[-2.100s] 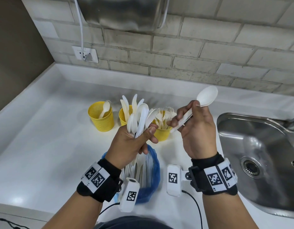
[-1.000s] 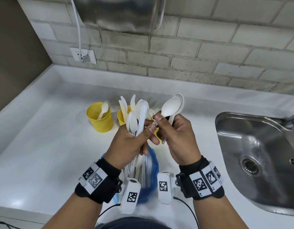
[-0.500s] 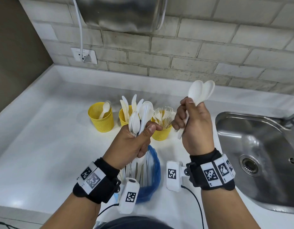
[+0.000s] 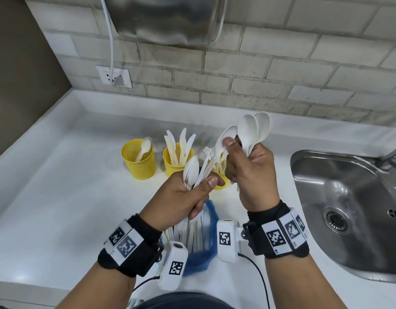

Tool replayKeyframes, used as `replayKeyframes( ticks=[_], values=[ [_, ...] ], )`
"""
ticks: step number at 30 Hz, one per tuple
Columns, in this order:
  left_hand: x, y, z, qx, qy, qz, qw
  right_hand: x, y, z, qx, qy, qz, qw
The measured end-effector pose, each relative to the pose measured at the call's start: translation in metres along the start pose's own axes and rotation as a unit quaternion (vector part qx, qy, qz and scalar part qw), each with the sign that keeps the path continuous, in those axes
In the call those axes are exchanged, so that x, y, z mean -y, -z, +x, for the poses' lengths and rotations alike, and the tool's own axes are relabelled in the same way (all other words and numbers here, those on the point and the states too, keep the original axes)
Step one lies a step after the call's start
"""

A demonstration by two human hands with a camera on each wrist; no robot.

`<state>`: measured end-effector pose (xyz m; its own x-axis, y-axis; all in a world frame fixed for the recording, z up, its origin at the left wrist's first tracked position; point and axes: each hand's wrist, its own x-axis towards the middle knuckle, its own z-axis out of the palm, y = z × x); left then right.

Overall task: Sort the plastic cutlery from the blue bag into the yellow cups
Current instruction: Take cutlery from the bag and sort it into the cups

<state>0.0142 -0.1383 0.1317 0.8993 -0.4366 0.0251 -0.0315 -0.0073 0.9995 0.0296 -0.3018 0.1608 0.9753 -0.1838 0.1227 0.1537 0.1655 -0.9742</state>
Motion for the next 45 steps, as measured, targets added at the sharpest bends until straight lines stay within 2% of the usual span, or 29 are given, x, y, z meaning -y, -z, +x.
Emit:
replayKeyframes(
  ticks=[2,3,6,8,11,14,17,19,21,25,27,29,31,34,40,45],
  values=[
    [-0.001,0.002,-0.003,-0.002,0.010,-0.003,1.000,0.001,0.000,0.004,-0.027,-0.015,0.051,0.998],
    [-0.001,0.003,-0.004,-0.003,0.012,-0.008,1.000,0.000,0.000,0.003,-0.019,-0.020,0.074,0.997],
    [-0.005,0.007,-0.006,-0.004,0.004,-0.018,1.000,-0.003,-0.006,-0.002,0.048,-0.050,0.113,0.991],
    [-0.007,0.011,-0.008,0.003,-0.005,-0.023,1.000,-0.006,-0.012,-0.009,0.091,-0.076,0.091,0.989],
    [-0.008,0.020,-0.011,0.011,0.002,-0.028,1.000,-0.005,-0.020,-0.013,0.114,-0.074,0.087,0.987],
    [-0.007,0.030,-0.015,0.012,0.021,-0.015,1.000,-0.001,-0.027,-0.006,0.064,-0.071,0.125,0.988],
    [-0.007,0.039,-0.020,-0.023,0.025,0.036,0.999,0.002,-0.035,0.004,-0.058,-0.058,0.168,0.982],
    [-0.006,0.046,-0.022,-0.069,0.023,0.079,0.994,0.002,-0.039,0.006,-0.124,-0.031,0.110,0.986],
    [-0.005,0.055,-0.022,-0.108,0.028,0.096,0.989,0.002,-0.048,0.003,-0.153,0.002,0.042,0.987],
    [-0.002,0.070,-0.025,-0.132,0.035,0.118,0.984,-0.002,-0.074,-0.016,-0.082,0.020,0.029,0.996],
    [-0.001,0.075,-0.027,-0.130,0.029,0.120,0.984,-0.006,-0.088,-0.030,-0.037,0.025,-0.053,0.998],
    [-0.002,0.079,-0.029,-0.112,0.011,0.114,0.987,-0.014,-0.101,-0.040,0.014,0.050,-0.151,0.987],
    [-0.002,0.084,-0.033,-0.091,-0.004,0.100,0.991,-0.024,-0.113,-0.046,0.063,0.059,-0.199,0.976],
    [-0.005,0.090,-0.039,-0.082,-0.009,0.097,0.992,-0.037,-0.122,-0.045,0.069,0.060,-0.238,0.967],
    [-0.004,0.107,-0.044,-0.109,0.031,0.118,0.986,-0.031,-0.129,-0.035,0.117,0.065,-0.280,0.951],
    [-0.001,0.118,-0.041,-0.084,0.018,0.113,0.990,-0.032,-0.136,-0.028,0.113,0.067,-0.308,0.942]
  ],
)
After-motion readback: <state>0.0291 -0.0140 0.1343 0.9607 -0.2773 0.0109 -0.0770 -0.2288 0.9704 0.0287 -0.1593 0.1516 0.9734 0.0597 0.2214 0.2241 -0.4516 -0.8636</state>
